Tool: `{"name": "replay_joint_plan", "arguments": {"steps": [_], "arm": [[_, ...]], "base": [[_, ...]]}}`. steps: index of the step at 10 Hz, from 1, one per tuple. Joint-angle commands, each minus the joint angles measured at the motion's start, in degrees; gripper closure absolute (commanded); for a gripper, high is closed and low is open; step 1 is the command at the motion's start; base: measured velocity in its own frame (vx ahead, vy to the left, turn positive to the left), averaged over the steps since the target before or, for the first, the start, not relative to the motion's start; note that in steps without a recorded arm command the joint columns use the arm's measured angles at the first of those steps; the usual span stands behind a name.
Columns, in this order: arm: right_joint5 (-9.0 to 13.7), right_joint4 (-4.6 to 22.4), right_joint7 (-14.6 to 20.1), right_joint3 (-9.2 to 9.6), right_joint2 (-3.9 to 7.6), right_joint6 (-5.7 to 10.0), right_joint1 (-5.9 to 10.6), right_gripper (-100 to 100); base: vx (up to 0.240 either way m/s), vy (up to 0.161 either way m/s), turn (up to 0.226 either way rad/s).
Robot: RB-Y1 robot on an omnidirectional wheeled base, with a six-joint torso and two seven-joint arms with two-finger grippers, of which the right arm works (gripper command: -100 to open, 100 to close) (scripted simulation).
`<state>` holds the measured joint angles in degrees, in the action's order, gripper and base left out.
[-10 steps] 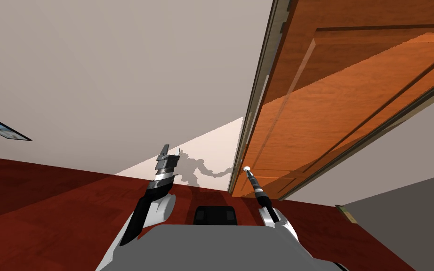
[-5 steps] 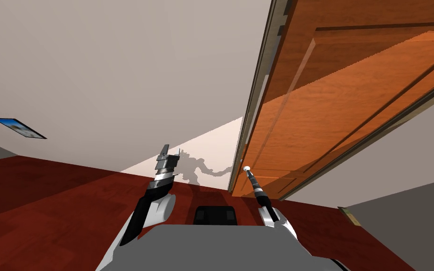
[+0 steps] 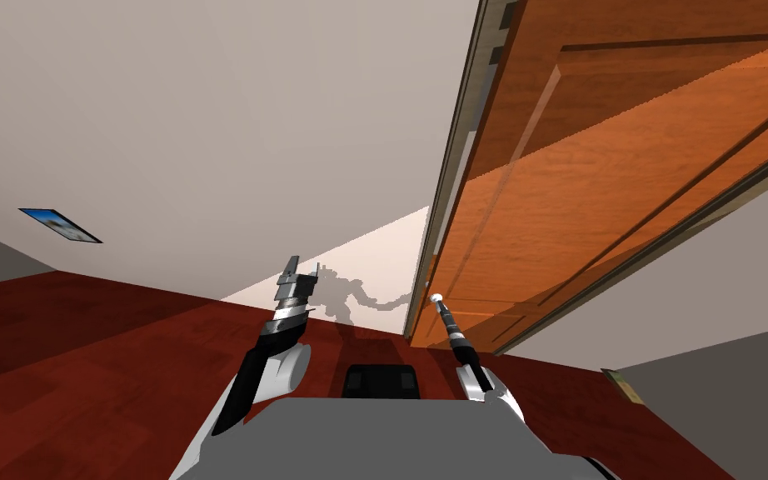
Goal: Pull the door open
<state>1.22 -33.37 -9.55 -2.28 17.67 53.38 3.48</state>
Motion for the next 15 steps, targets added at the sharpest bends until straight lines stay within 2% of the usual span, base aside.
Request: {"name": "replay_joint_plan", "arguments": {"steps": [1,4,5,6,7,9,12,13,14,15], "arm": [[0.3,0.5,2.3,0.60,-0.43,0.43,0.43,100],[1.8,0.6,6.9,1.58,-0.32,0.29,0.68,100],[1.8,0.6,7.1,1.58,-0.32,0.29,0.68,100],[2.6,0.7,9.3,2.07,-0.27,0.22,0.81,100],[2.6,0.7,9.5,2.07,-0.27,0.22,0.81,100],[4.1,0.8,13.2,3.06,-0.16,0.07,1.07,100],[4.9,0.8,16.7,3.57,-0.10,0.00,1.20,100],[5.6,0.9,18.9,4.07,-0.05,-0.07,1.33,100],[5.6,0.9,19.1,4.07,-0.05,-0.07,1.33,100],[6.4,0.9,21.4,4.57,0.01,-0.15,1.46,100]], "base": [[-0.041,-0.018,0.031],[-0.038,-0.012,0.033],[-0.031,-0.012,0.022],[-0.036,-0.009,0.042],[-0.032,-0.009,0.020],[-0.053,-0.019,0.048],[-0.038,-0.015,0.034],[-0.034,-0.011,0.037],[-0.030,-0.013,0.025],[-0.037,-0.018,0.039]]}}
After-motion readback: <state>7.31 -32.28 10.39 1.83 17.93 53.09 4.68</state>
